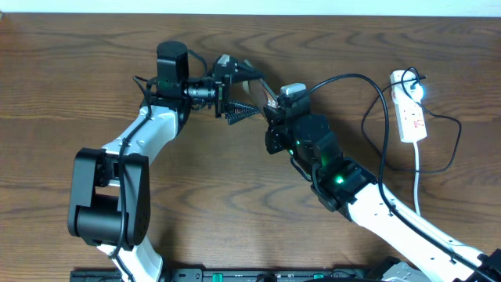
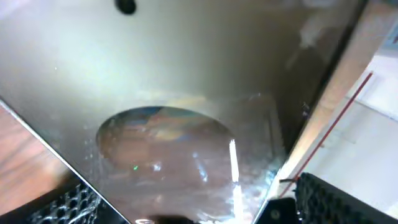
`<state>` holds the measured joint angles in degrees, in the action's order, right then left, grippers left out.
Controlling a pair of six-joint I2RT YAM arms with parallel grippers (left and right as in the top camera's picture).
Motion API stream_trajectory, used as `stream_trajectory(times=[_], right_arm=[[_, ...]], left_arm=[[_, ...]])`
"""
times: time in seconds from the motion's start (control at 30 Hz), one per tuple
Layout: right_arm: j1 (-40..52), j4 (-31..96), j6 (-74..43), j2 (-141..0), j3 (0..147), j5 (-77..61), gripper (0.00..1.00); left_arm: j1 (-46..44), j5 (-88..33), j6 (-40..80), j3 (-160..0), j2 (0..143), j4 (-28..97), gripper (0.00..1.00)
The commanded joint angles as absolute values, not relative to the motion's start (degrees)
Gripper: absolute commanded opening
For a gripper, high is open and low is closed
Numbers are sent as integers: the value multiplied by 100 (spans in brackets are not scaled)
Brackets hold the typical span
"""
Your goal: Plug charger to phone and switch on socket
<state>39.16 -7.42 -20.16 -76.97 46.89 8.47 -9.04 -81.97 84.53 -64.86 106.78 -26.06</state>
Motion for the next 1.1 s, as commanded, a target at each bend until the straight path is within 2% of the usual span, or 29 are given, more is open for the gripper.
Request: stream_trajectory(times=[0.0,0.13,0.23,0.53,0.83,0.93,1.03,1.07], right_arm=[[3778,-598,-2274,-7537,4842,1199,3],[3518,-263,-2462,-7203,4842,1256,1],[3111,537,-2987,-6661,4842,1258,1],[1865,3352,-5548,-5520,4799,1066,1],[1765,3511,-5516,-5118,4637,342,1],[1765,3516,-5343,-4925,4637,246,1],[1765,3531,-5240,-4648,4637,137,1],[1765,3548,-5194,-4510,4637,126,1]], left_arm=[[-753,-8294,8414,-6484,10575,-3273,98],[-497,-8353,8409,-6484,10575,-3822,98],[-209,-8709,8348,-6484,10569,-4427,98],[58,-8997,8348,-6469,10136,-5142,98],[49,-8294,8311,-6403,9581,-5168,98],[-34,-7883,7907,-6403,9566,-4731,98],[-200,-7194,6639,-6403,9566,-2967,98],[-290,-6635,5887,-6405,9561,-1881,98]])
